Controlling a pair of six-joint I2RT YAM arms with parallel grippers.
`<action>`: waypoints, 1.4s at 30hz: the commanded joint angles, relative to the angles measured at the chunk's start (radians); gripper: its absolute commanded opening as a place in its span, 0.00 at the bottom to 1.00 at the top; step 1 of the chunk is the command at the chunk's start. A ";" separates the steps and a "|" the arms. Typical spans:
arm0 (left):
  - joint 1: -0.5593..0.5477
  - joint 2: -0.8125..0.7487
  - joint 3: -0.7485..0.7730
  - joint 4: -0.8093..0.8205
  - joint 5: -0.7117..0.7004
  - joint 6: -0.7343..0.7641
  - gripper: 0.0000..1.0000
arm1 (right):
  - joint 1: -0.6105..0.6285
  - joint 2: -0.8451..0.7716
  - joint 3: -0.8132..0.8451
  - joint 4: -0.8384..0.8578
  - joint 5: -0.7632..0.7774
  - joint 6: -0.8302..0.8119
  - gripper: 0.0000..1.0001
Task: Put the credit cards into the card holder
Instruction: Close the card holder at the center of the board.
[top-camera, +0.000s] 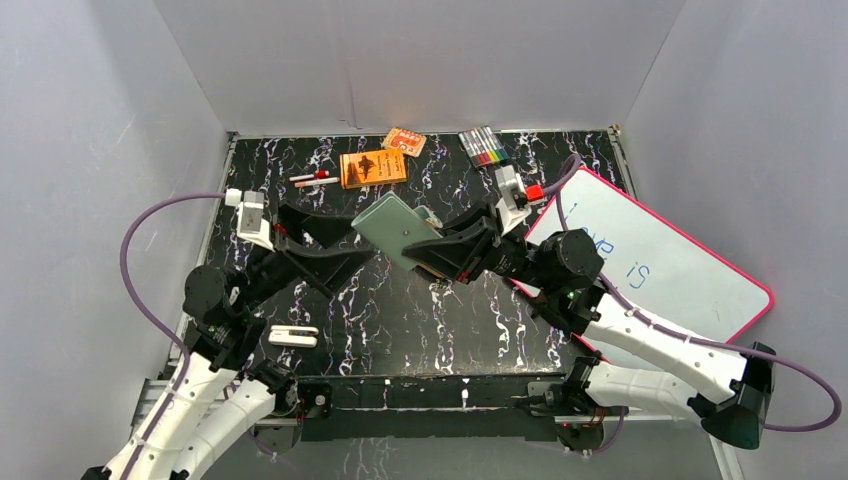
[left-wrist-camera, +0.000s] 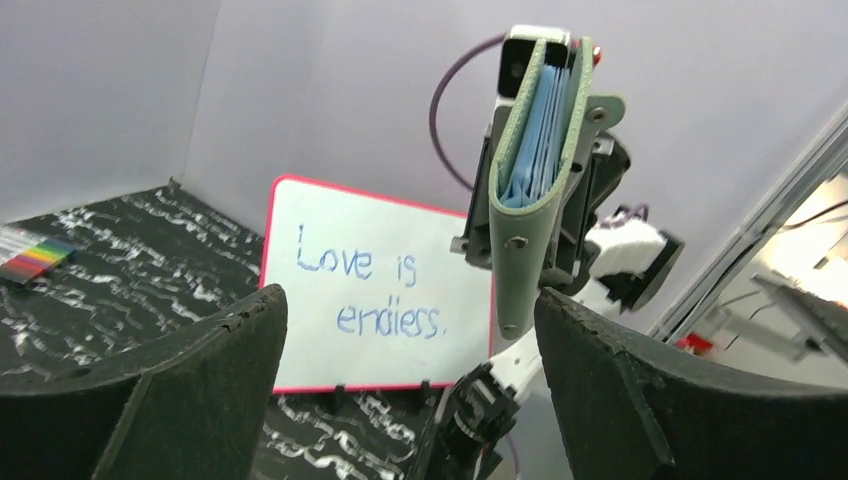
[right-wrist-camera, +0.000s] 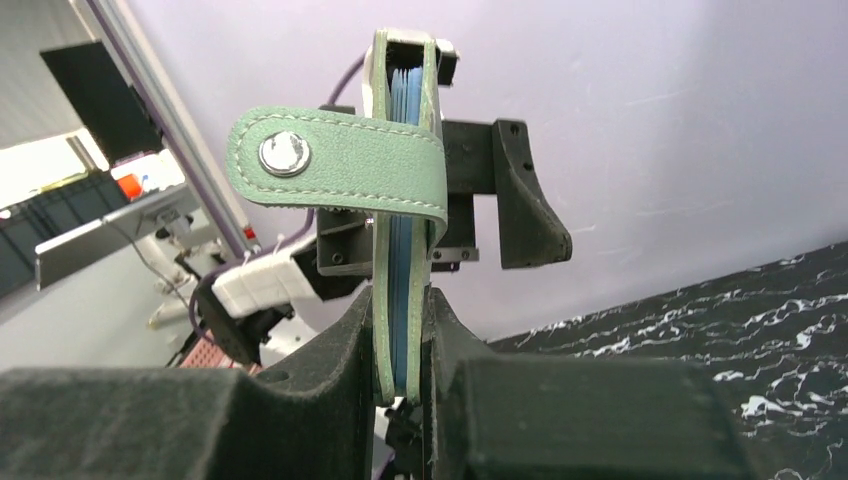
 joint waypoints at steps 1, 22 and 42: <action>-0.001 0.033 -0.034 0.284 -0.069 -0.204 0.89 | 0.002 0.004 -0.014 0.210 0.109 0.042 0.00; -0.006 0.235 -0.049 0.603 0.026 -0.439 0.64 | 0.002 0.081 -0.096 0.402 0.265 0.138 0.00; -0.042 0.273 -0.066 0.645 0.025 -0.441 0.37 | 0.002 0.100 -0.126 0.447 0.283 0.145 0.00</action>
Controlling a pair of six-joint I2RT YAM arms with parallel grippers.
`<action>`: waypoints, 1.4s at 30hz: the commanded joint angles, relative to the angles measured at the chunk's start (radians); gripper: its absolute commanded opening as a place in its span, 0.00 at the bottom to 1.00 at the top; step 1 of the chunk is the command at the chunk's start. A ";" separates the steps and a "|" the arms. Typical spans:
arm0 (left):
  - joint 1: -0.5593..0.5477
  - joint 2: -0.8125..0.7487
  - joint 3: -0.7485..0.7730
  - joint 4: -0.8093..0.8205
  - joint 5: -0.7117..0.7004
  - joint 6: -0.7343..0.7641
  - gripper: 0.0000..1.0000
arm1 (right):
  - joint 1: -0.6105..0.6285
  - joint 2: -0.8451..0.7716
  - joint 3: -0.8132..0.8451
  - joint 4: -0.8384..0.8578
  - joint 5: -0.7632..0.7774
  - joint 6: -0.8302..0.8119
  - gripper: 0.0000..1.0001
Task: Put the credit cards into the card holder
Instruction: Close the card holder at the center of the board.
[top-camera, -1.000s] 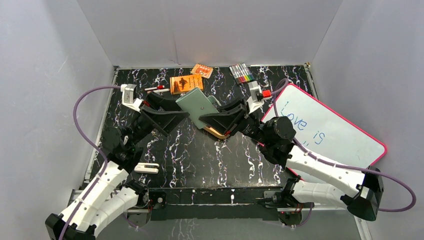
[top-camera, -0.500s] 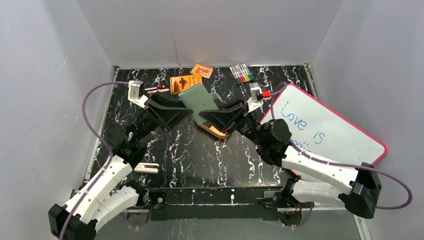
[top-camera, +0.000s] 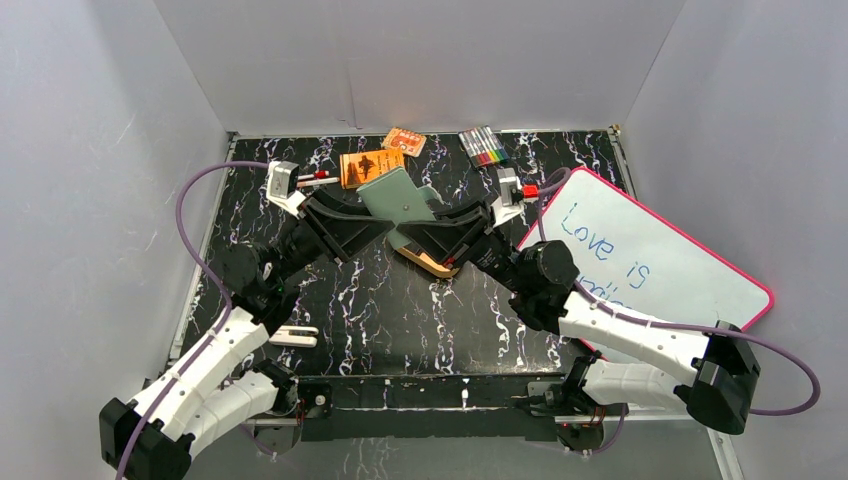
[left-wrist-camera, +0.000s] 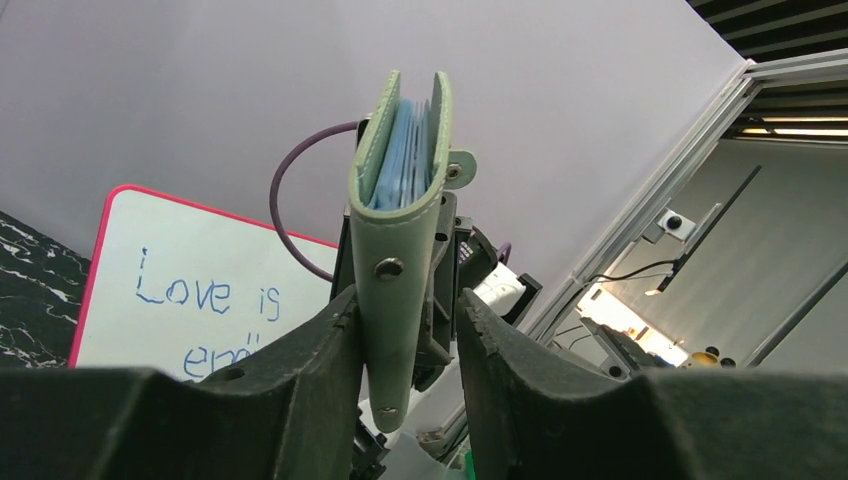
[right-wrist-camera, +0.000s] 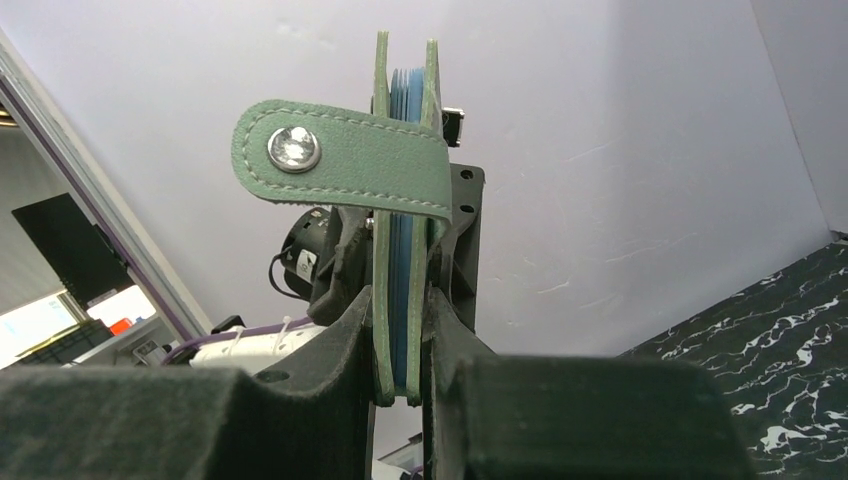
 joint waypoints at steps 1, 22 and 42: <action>-0.005 -0.026 -0.007 0.072 -0.019 0.014 0.39 | 0.002 -0.027 -0.009 0.083 0.026 0.004 0.00; -0.006 -0.030 -0.015 0.081 0.006 0.094 0.00 | 0.001 -0.071 -0.008 -0.017 -0.007 -0.010 0.40; -0.005 -0.159 0.098 -0.871 -0.179 0.280 0.00 | 0.001 -0.206 0.362 -1.212 0.326 -0.351 0.64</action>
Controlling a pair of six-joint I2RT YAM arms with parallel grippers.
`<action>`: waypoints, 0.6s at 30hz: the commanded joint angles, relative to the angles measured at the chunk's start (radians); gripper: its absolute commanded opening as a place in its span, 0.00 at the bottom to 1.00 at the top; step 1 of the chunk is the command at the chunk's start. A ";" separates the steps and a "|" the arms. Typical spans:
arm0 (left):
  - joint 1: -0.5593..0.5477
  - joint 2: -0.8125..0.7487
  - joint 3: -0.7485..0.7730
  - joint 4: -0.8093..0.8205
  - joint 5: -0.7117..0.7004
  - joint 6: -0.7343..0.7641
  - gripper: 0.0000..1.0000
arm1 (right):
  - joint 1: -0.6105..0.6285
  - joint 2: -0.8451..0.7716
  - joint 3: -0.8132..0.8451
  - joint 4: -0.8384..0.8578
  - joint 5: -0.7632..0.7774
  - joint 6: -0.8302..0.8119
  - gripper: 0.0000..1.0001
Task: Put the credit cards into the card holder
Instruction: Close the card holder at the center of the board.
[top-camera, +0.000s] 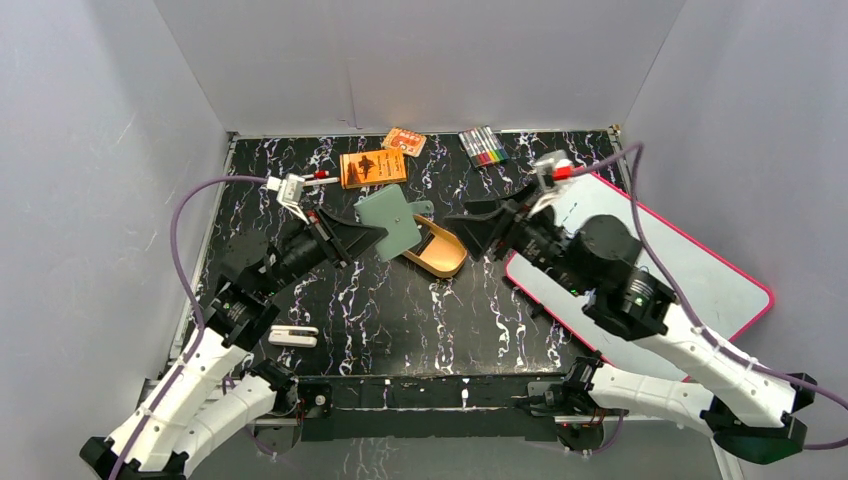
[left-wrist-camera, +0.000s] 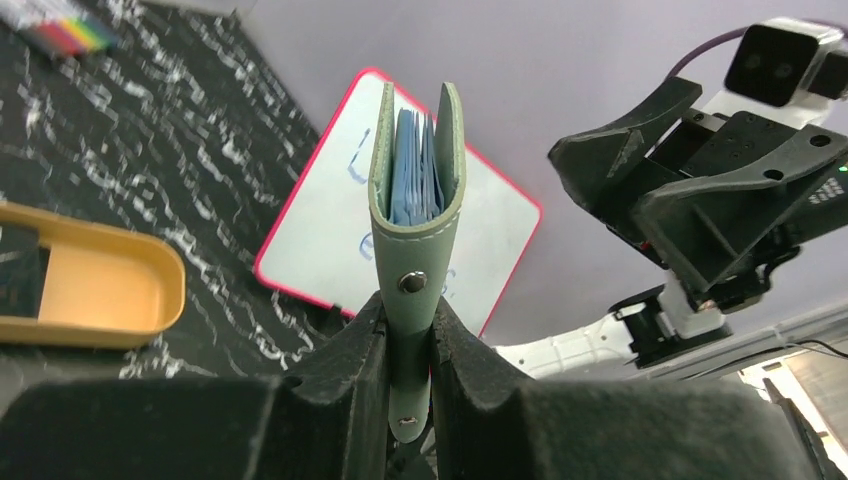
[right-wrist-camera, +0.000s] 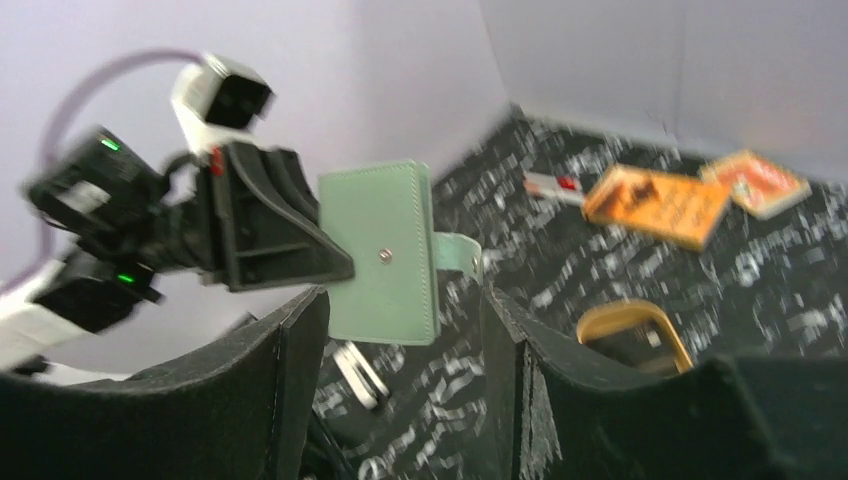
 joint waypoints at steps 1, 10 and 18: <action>-0.003 -0.010 -0.017 -0.097 0.020 -0.007 0.00 | 0.001 0.055 -0.007 -0.121 0.051 -0.022 0.63; -0.003 -0.054 -0.090 -0.061 0.057 -0.013 0.00 | 0.001 0.115 -0.021 -0.075 0.016 0.010 0.53; -0.003 -0.061 -0.102 -0.040 0.082 -0.004 0.00 | -0.017 0.137 -0.012 -0.091 -0.020 0.014 0.46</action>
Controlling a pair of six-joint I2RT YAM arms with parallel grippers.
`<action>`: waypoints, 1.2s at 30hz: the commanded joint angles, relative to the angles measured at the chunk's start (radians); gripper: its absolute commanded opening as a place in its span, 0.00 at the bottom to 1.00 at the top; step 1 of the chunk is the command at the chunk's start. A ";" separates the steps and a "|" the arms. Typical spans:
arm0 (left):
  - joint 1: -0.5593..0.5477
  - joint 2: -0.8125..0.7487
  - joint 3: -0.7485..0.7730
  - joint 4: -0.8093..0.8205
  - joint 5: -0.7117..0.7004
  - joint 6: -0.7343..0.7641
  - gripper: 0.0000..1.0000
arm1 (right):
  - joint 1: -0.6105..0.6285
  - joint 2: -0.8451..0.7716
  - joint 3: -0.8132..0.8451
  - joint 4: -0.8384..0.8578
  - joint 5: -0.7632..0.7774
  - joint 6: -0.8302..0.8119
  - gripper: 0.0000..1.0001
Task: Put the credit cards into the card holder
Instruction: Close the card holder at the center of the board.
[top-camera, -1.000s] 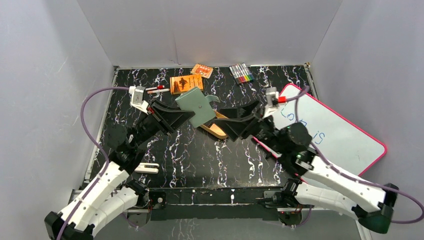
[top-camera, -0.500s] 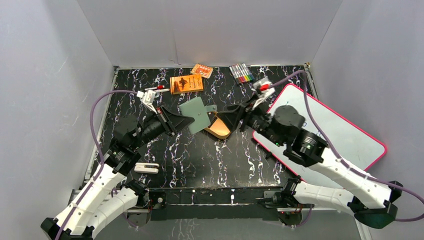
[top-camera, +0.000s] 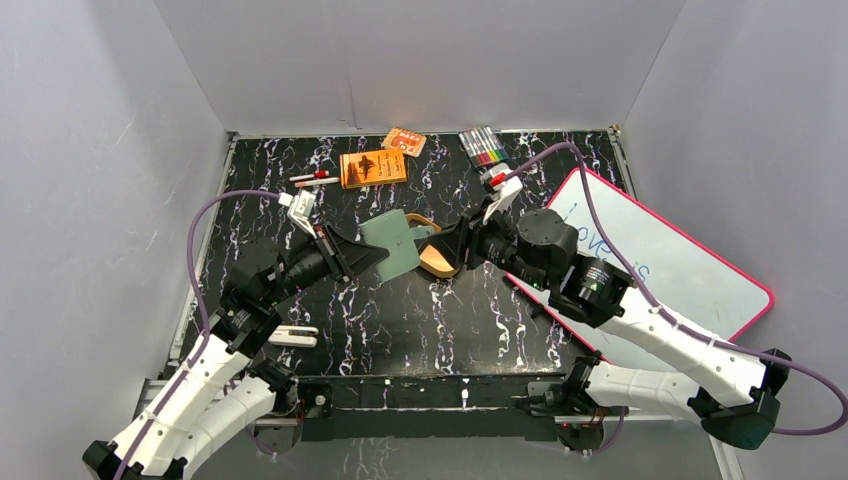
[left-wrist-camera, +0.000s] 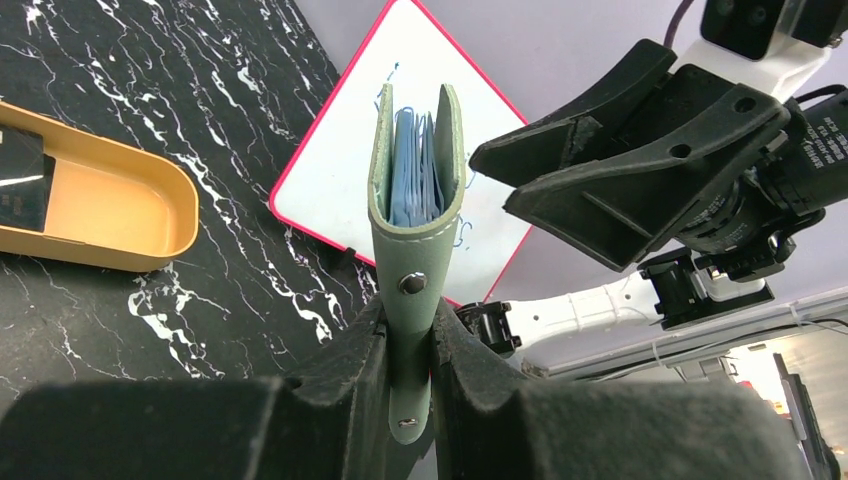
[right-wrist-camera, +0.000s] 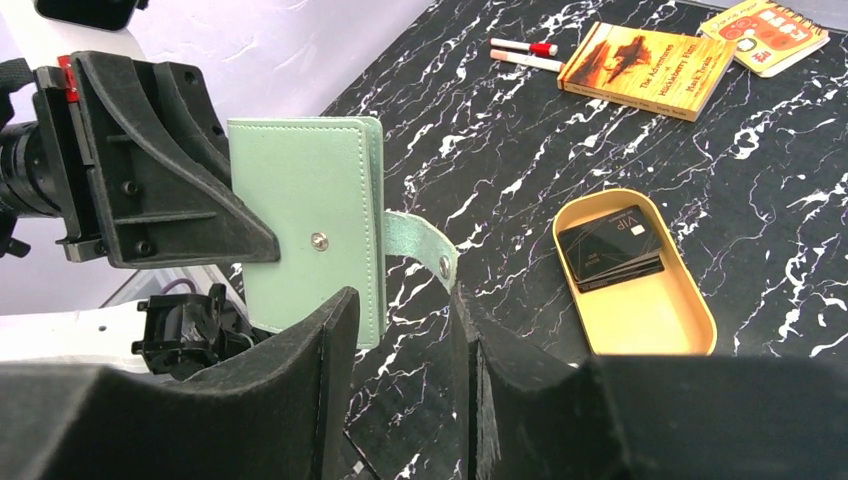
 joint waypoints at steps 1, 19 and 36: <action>-0.003 -0.024 -0.005 0.058 0.052 0.006 0.00 | -0.015 0.000 0.029 0.026 -0.013 0.011 0.45; -0.003 -0.073 -0.014 0.060 0.086 0.025 0.00 | -0.037 0.009 0.017 0.061 -0.080 0.029 0.35; -0.004 -0.085 -0.014 0.070 0.088 0.023 0.00 | -0.038 0.019 0.017 0.064 -0.120 0.024 0.17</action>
